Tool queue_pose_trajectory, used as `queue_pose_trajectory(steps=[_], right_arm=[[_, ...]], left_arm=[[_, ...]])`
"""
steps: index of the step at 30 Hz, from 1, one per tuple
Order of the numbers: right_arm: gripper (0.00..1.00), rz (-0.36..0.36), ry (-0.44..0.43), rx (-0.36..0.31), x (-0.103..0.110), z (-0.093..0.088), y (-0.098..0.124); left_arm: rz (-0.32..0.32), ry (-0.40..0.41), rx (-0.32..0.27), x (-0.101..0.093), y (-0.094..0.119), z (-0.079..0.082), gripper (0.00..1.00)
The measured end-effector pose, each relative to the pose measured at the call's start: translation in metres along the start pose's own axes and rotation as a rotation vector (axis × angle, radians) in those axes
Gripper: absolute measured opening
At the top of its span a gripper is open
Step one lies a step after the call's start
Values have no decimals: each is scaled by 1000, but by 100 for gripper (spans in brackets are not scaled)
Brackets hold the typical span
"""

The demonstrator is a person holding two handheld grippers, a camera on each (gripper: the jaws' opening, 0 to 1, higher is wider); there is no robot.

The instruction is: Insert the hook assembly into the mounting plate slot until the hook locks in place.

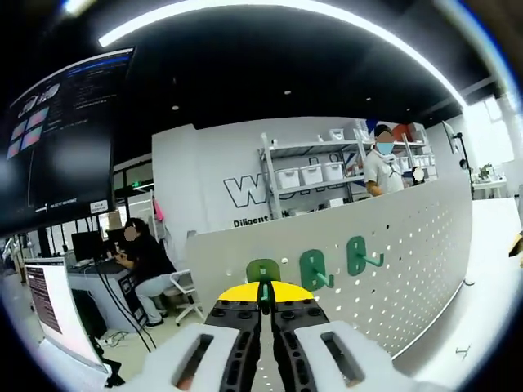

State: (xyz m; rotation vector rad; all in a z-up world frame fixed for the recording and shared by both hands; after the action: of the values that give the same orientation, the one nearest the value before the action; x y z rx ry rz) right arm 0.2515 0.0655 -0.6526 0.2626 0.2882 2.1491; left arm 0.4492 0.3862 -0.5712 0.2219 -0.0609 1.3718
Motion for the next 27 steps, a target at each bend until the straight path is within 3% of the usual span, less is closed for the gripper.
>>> queue_pose_trajectory(steps=[17, 21, 23, 27], right_arm=[[30, -3, 3, 15, -5, -1, -5], [30, 3, 8, 22, -3, -3, -6], [30, 1, 6, 25, -3, -4, -5], [30, 0, 6, 26, -3, -4, -5]], left_arm=[[8, 8, 21, 1, -17, -4, 3], [30, -79, 22, 0, -19, -6, 3], [52, -183, 25, 0, -20, -5, 3], [49, -153, 22, -1, -18, -6, 4]])
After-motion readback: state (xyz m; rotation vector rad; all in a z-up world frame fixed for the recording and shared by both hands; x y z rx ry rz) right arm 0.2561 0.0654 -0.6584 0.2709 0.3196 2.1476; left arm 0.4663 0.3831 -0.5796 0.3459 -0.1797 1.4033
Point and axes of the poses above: the point that each gripper's makers call its tool centre point, and the gripper's own axes: y roughly backward along the fingers, x roughly to its left, z roughly out of its top, the point moved 3 cm from there along y, roughly backward along the fingers, and after that the axes turned 8 degrees about x, right-handed, at the moved point
